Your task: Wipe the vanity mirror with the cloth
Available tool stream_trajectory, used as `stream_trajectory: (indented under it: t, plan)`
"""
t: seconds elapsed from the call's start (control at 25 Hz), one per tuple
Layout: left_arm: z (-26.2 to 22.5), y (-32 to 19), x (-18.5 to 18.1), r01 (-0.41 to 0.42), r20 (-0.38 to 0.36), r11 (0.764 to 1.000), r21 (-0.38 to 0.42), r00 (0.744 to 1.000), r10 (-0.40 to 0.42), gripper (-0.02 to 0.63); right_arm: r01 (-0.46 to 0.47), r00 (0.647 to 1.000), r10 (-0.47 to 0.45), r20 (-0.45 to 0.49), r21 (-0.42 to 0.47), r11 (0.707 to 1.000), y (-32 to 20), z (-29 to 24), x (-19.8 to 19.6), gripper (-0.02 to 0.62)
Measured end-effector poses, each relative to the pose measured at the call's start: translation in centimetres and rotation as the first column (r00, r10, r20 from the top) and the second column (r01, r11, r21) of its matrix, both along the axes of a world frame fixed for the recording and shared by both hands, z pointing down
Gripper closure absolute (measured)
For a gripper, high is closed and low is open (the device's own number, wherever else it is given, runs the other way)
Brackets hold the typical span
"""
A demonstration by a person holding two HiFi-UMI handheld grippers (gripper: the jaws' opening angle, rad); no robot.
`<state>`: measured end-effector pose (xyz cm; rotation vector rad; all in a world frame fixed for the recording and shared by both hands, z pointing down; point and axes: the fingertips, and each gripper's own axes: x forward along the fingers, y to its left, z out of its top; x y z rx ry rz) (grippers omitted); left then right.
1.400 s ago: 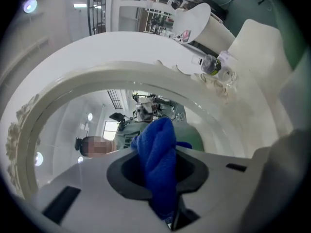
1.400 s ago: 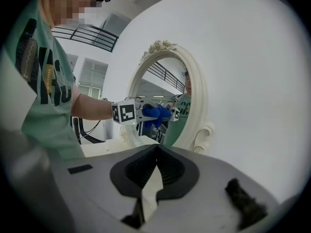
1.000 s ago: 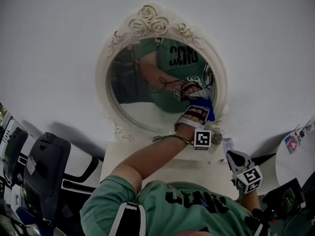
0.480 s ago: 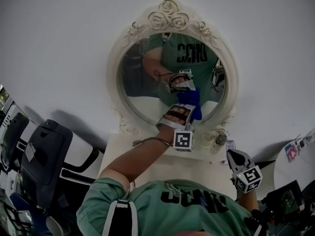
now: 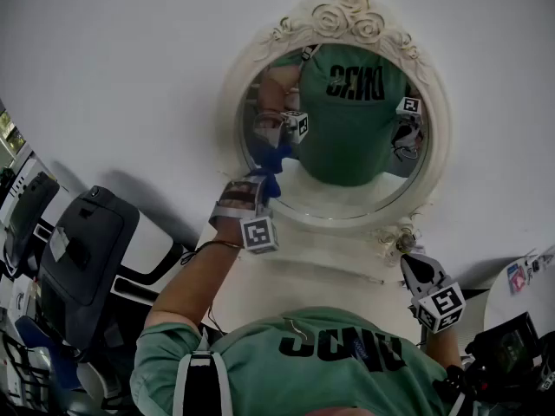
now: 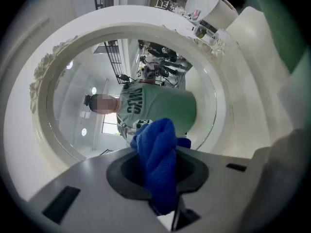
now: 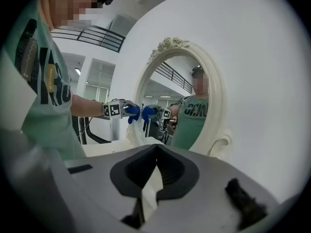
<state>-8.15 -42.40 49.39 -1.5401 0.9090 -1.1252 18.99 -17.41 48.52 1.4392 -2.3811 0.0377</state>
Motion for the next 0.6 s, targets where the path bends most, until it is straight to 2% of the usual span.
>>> stream_trajectory:
  t: [0.08,0.32,0.6]
  plan:
    - [-0.6,-0.2,-0.7,0.012,-0.009,1.0,-0.005,1.0,-0.012,0.509,0.003,1.0,-0.003,-0.009,-0.001,1.0,-0.1,-0.1,-0.2,0.583]
    - [1.9,-2.3,-2.3,0.076,0.051,0.996,-0.051,0.996,-0.073,0.509,-0.014,1.0,0.014,-0.026,-0.001,1.0,-0.1,-0.1,0.3,0.583]
    - [2.8,-3.2,-1.6,0.085,0.084,0.995,-0.059,0.993,-0.079,0.509,-0.04,0.999,0.04,-0.025,-0.003,0.999,0.1,-0.3,0.9,0.583]
